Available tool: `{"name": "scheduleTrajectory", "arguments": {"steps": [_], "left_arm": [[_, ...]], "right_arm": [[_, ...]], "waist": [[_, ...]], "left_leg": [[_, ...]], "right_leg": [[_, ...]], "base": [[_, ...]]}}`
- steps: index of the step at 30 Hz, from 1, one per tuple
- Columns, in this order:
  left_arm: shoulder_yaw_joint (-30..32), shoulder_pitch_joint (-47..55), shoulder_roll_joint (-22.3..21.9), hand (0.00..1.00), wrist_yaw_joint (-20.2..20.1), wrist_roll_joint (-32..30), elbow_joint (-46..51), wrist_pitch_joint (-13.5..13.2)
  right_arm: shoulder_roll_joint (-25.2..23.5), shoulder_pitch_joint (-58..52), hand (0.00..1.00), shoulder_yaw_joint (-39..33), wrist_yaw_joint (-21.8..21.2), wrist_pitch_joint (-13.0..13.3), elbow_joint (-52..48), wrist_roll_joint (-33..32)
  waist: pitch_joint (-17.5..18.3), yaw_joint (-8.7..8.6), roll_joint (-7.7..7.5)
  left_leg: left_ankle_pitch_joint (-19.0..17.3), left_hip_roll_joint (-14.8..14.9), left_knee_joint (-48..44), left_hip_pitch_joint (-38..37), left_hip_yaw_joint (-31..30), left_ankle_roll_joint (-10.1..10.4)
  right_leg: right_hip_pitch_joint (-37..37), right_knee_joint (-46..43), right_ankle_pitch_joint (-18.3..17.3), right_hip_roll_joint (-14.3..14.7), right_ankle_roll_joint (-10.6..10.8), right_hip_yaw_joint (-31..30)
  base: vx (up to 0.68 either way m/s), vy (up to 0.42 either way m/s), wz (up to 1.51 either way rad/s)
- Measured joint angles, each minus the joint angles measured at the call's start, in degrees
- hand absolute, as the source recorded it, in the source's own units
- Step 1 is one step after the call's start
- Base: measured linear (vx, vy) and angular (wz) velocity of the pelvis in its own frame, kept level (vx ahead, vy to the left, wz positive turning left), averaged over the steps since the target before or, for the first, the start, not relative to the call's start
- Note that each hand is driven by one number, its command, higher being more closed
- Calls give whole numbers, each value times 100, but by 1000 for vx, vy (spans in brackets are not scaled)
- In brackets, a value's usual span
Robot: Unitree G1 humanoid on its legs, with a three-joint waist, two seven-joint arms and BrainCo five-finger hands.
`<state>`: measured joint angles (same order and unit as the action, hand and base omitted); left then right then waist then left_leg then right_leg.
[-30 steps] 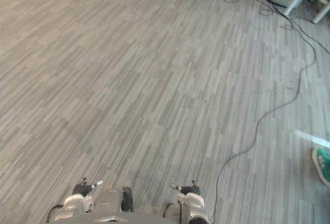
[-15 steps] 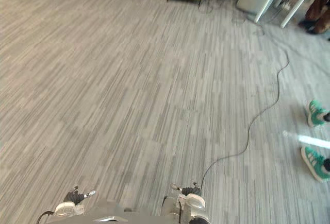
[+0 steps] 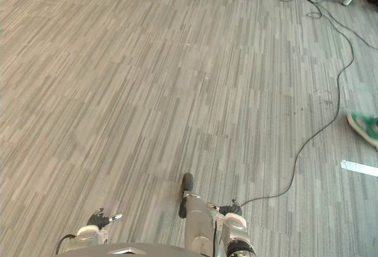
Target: Pick up cushions and gather them together orderly.
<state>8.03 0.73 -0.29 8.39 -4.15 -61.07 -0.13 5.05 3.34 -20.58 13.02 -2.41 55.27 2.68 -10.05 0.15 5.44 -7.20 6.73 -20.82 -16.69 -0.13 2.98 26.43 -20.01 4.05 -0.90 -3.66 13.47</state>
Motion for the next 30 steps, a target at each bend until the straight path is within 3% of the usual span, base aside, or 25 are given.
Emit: {"name": "scheduleTrajectory", "arguments": {"steps": [1,2,3,5,8,12,15,17,18,19,20,21,22,23,24,25,26,27,28,29,30], "left_arm": [[81,13,-27,0,-3,1,-28,2],[155,22,-45,0,-9,15,-22,2],[220,24,-52,0,-27,4,4,-5],[312,33,-46,0,-50,40,142,-50],[317,75,-22,0,-60,62,428,-63],[314,147,-6,0,-53,71,651,-95],[300,95,53,0,-45,71,660,-101],[299,119,57,0,-37,72,658,-101],[299,135,69,0,-36,67,644,-94],[299,139,81,0,-34,72,636,-91],[254,127,162,0,-24,60,635,-111],[263,103,202,0,-17,62,623,-105],[275,130,255,0,-2,63,592,-79],[322,215,239,0,6,64,566,-40],[320,256,247,0,6,65,566,-40],[287,337,310,0,3,74,520,-37],[232,339,353,0,-1,73,470,-14],[179,338,381,0,0,73,458,7],[138,342,399,0,3,74,463,17],[137,344,400,0,6,73,458,29],[139,327,375,0,12,90,454,58]], "right_arm": [[-13,-40,0,-5,2,-15,21,-1],[-19,-77,0,6,0,-15,18,-2],[-30,-137,0,30,0,-14,24,0],[-60,-181,0,68,0,-6,74,-5],[-87,-240,0,194,1,-20,226,-19],[-133,-205,0,196,9,-19,226,-87],[-176,-222,0,70,23,-28,226,-122],[-176,-234,0,1,28,-31,212,-123],[-185,-242,0,10,45,-32,200,-123],[-205,-224,0,14,65,-32,190,-123],[-307,-167,0,16,81,-32,215,-121],[-370,-91,0,-15,88,-36,220,-121],[-440,-74,0,-42,83,-28,167,-120],[-459,-103,0,-42,78,-9,144,-118],[-468,-120,0,-41,79,2,145,-109],[-508,-160,0,-36,77,2,153,-106],[-519,-191,0,-36,65,-5,150,-106],[-525,-232,0,-35,64,-8,142,-106],[-525,-301,0,-55,58,-14,63,-104],[-507,-318,0,-55,56,-13,-12,-78],[-468,-320,0,-67,38,-6,-106,-50]], "waist": [[-10,-15,16],[-13,-10,17],[-27,-5,50],[-35,83,57],[-54,277,39],[-83,391,92],[-115,470,33],[-109,499,47],[-83,593,9],[-38,636,-15],[-34,664,-168],[-52,703,-219],[-51,815,-306],[-20,804,-333],[-9,798,-353],[54,788,-457],[68,737,-484],[85,721,-517],[95,710,-542],[95,684,-541],[84,559,-512]], "left_leg": [[563,64,-696,206,-89,11],[862,108,-1109,378,-161,93],[759,260,-2696,1104,-211,183],[409,463,-3904,1743,27,140],[-90,683,-4598,2505,595,-130],[-588,593,-4085,3457,916,-191],[-718,282,-2219,3785,1020,-207],[-155,85,-178,3786,898,-91],[696,20,218,3653,1024,-61],[779,-69,249,3579,1147,-243],[509,-219,123,3641,1214,-352],[310,-262,-80,3691,1234,-431],[42,-345,-347,3633,1291,-611],[-273,-426,-589,3504,1298,-746],[-393,-450,-619,3396,1351,-753],[-642,-600,-611,3101,1457,-776],[-759,-676,-614,2921,1468,-803],[-810,-728,-599,2801,1463,-812],[-930,-807,-537,2525,1469,-823],[-973,-843,-467,2331,1472,-832],[-992,-869,-135,1750,1450,-816]], "right_leg": [[-247,-9,-225,90,-6,31],[-397,42,-308,127,-32,46],[-829,248,-577,278,-126,59],[-1276,425,-723,429,-171,49],[-2027,657,-983,529,-114,-117],[-2766,1096,-1147,446,35,-404],[-3084,1243,-1314,68,348,-526],[-3342,1337,-1553,-187,675,-631],[-3442,1371,-1689,-324,809,-728],[-3488,1420,-1718,-396,831,-775],[-3519,1462,-1681,-500,760,-924],[-3564,1452,-1503,-464,676,-1028],[-3668,1392,-1399,-531,715,-988],[-3618,863,-1463,-654,828,-1070],[-3507,445,-1541,-707,953,-1124],[-2955,-1156,-1598,-902,1354,-1298],[-2597,-2178,-1420,-937,1688,-1393],[-2351,-2764,-1313,-967,1846,-1431],[-1922,-3813,-1169,-1016,1860,-1365],[-1712,-4264,-1151,-1087,1758,-1215],[-1332,-4882,-1265,-1265,1196,-607]], "base": [[502,-140,1],[590,-130,8],[437,-79,8],[496,-64,-4],[337,-2,-17],[401,130,-33],[341,201,-21],[414,299,-13],[503,352,-23],[561,308,-19],[466,199,-4],[681,261,-11],[637,265,-10],[524,221,-8],[482,226,-3],[488,190,2],[578,215,4],[474,125,9],[356,80,3],[506,76,3],[388,39,1]]}}
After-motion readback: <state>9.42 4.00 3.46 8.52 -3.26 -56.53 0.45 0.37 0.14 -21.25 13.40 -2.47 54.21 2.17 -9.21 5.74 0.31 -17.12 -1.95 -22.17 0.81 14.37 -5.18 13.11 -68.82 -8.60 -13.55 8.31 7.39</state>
